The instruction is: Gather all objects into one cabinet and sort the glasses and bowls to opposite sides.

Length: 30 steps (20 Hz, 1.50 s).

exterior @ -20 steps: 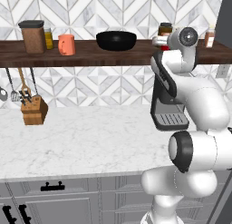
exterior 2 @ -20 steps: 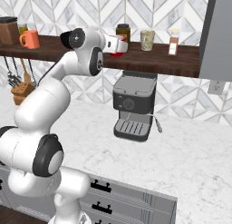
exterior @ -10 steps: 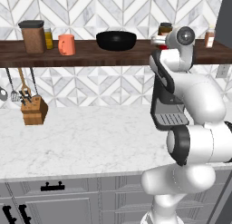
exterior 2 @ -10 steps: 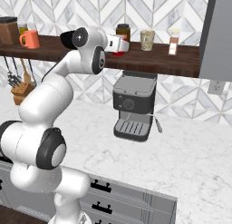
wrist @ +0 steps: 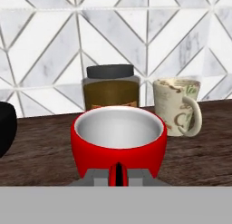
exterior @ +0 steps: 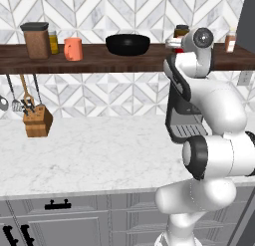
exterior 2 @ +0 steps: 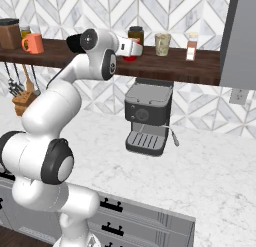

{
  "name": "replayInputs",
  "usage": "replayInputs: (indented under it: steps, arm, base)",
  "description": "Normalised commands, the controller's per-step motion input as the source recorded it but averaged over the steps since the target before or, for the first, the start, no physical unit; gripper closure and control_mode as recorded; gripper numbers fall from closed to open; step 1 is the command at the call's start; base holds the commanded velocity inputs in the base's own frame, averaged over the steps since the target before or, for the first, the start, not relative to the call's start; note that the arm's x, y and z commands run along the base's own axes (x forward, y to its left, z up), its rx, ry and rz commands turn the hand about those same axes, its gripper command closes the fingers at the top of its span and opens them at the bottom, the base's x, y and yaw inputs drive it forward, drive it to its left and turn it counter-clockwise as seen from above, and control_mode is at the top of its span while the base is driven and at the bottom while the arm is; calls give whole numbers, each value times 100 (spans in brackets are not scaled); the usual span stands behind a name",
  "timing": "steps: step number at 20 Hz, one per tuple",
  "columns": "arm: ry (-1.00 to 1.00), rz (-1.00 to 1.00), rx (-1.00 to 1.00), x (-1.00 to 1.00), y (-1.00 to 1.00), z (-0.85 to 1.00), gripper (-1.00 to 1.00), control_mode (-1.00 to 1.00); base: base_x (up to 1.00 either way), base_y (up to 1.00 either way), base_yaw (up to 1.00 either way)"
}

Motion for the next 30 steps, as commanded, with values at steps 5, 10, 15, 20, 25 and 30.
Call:
replayInputs:
  steps: [5,10,15,20,25,30]
  arm:
    - [0,0,0,21,0,-2,-100,-100]
    - [0,0,0,8,0,-2,-100,-100]
    - [0,0,0,1,0,-2,-100,-100]
    - [-6,0,0,-17,0,0,-100,-100]
    - [-23,0,0,-47,0,12,-100,-100]
    - [-20,0,0,-48,0,9,-100,-100]
  base:
    - [0,0,0]
    - [0,0,0]
    - [0,0,0]
    - [0,0,0]
    - [0,0,0]
    - [0,0,0]
